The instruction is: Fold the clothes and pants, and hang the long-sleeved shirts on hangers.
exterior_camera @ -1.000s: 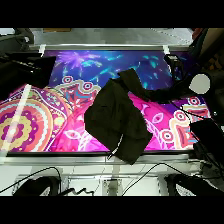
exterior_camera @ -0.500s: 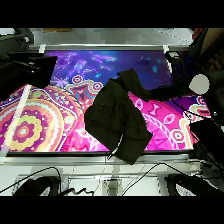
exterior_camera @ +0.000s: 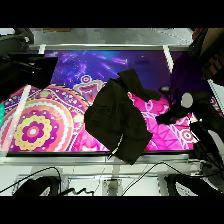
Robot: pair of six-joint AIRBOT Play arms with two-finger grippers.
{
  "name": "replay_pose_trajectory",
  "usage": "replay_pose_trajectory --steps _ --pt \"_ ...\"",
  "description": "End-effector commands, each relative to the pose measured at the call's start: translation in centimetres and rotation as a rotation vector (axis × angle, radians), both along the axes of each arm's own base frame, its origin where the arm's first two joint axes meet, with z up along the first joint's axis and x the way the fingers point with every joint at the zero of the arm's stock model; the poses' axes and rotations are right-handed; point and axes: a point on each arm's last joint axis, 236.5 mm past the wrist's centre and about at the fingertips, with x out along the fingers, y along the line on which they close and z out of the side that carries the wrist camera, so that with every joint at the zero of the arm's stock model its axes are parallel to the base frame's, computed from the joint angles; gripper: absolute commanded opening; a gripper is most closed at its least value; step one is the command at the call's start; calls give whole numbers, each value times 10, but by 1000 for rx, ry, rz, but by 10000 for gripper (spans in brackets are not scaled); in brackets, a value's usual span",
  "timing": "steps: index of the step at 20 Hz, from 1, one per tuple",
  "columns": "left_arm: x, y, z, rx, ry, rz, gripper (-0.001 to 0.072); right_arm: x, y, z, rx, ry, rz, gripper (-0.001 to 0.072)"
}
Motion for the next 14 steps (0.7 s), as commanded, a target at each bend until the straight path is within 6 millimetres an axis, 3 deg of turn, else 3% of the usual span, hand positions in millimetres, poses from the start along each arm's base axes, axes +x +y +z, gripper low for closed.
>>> replay_pose_trajectory --steps 1,3,4,5,6,14 --pt "0 0 -1 1 4 -1 439 -22 42 -36 314 48 -52 36" --pt "0 0 -1 2 5 -1 440 -10 44 -48 384 7 -194 47" --pt "1 -1 -2 2 7 -1 439 -6 46 -53 404 -11 -235 130" --pt "2 -1 -4 4 11 -1 439 -5 49 -56 418 -18 -258 261" --pt "4 -2 -6 5 17 -1 439 -4 51 -58 432 -21 -276 330" --pt "15 -6 -20 18 57 -3 439 -16 63 -94 477 149 -367 357"
